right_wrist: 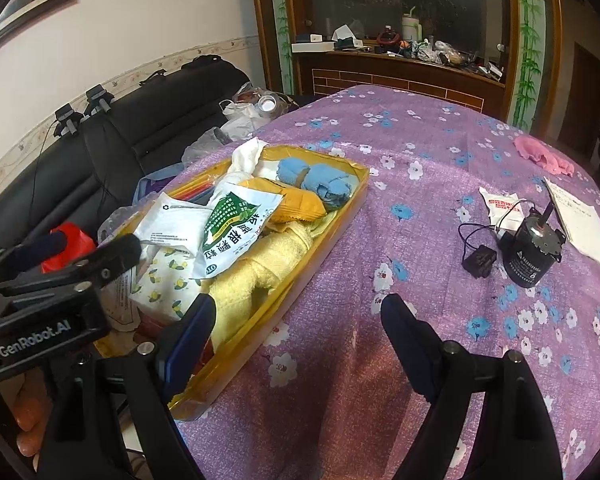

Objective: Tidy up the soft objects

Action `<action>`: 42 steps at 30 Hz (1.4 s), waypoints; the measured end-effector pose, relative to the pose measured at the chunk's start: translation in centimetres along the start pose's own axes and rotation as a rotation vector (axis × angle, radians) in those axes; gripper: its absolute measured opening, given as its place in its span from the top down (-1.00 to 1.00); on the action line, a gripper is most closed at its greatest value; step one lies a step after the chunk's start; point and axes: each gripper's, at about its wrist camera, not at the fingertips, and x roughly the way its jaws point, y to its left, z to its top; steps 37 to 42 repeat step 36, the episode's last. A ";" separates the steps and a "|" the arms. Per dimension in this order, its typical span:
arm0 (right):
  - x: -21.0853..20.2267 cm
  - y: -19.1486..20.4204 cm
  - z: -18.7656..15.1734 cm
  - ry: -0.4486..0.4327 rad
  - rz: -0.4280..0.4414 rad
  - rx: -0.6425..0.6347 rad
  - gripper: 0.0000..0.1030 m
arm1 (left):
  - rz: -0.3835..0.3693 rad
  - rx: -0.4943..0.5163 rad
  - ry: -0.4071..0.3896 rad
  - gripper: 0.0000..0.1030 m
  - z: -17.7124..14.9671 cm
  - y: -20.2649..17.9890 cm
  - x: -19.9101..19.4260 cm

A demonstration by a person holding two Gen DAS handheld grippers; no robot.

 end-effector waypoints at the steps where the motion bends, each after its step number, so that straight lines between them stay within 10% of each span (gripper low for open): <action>1: 0.0 -0.1 0.0 0.000 -0.003 0.002 -0.63 | 0.001 0.003 -0.002 -0.93 0.0 -0.1 0.0; 42: 0.7 -3.4 0.4 -0.005 -0.041 0.096 -0.63 | 0.015 0.042 -0.008 -0.93 0.1 -0.3 0.7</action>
